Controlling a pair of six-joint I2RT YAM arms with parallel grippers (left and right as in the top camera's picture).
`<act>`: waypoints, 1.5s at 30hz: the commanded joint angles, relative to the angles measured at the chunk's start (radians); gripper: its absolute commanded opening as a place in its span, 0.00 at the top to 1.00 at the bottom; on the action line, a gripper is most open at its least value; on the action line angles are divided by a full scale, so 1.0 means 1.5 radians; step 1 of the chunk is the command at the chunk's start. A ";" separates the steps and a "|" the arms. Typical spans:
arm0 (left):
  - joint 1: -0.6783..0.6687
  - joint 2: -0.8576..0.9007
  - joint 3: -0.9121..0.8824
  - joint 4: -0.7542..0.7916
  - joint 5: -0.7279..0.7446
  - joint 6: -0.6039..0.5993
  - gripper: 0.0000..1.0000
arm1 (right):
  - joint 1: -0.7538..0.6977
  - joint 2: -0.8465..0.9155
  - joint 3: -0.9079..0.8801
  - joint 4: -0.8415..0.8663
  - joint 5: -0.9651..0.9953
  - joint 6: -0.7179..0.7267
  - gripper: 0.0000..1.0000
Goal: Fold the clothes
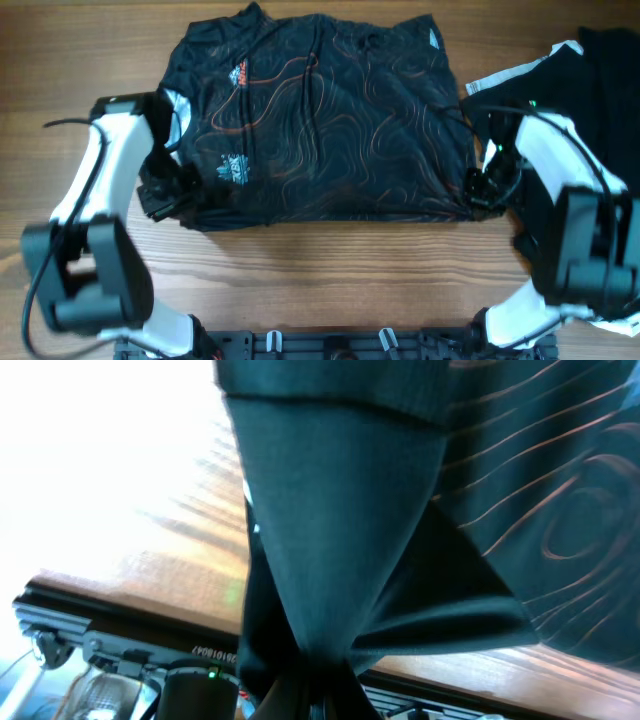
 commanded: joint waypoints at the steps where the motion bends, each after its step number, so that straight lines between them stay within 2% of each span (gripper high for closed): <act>1: 0.035 -0.134 -0.008 -0.021 -0.026 -0.006 0.96 | -0.006 -0.136 -0.063 0.011 0.013 0.070 0.96; 5: 0.049 -0.225 -0.008 -0.012 -0.026 -0.023 0.96 | -0.006 -0.225 -0.076 0.026 0.017 0.075 0.96; 9: 0.048 -0.229 -0.016 0.040 -0.026 -0.021 0.96 | -0.006 -0.246 -0.076 0.124 -0.010 0.031 0.96; 13: 0.048 -0.198 -0.058 0.169 -0.026 -0.023 0.96 | -0.003 -0.225 -0.077 0.223 -0.050 0.000 0.96; 20: 0.050 -0.072 -0.078 0.422 -0.026 -0.053 0.96 | 0.009 -0.147 -0.077 0.442 -0.111 -0.003 0.96; 27: 0.050 0.011 -0.078 0.599 -0.018 -0.076 0.95 | 0.014 -0.038 -0.077 0.613 -0.164 0.006 0.96; 30: 0.050 0.022 -0.078 0.640 -0.010 -0.076 0.85 | 0.014 -0.013 -0.077 0.660 -0.166 0.008 0.85; 32: 0.050 0.023 -0.078 0.657 -0.011 -0.075 0.82 | 0.014 -0.010 -0.077 0.678 -0.166 0.007 0.84; 33: 0.050 0.023 -0.077 0.666 -0.011 -0.075 0.79 | 0.014 -0.010 -0.077 0.684 -0.166 0.007 0.79; 34: 0.050 0.023 -0.077 0.669 -0.010 -0.075 0.73 | 0.013 -0.010 -0.077 0.683 -0.165 0.007 0.62; 35: 0.050 0.023 -0.077 0.664 -0.007 -0.075 0.70 | 0.013 -0.010 -0.077 0.677 -0.163 0.007 0.51; 36: 0.050 0.020 -0.077 0.645 0.006 -0.075 0.69 | 0.013 -0.010 -0.077 0.662 -0.154 0.007 0.46; 39: 0.049 0.018 -0.077 0.561 0.050 -0.066 0.69 | 0.013 -0.010 -0.077 0.595 -0.106 0.007 0.39; 41: 0.043 0.018 -0.077 0.482 0.093 -0.010 0.73 | 0.013 -0.010 -0.077 0.546 -0.057 0.005 0.35; 45: 0.009 0.018 -0.078 0.423 0.102 0.051 0.73 | 0.013 -0.010 -0.078 0.504 -0.071 0.003 0.40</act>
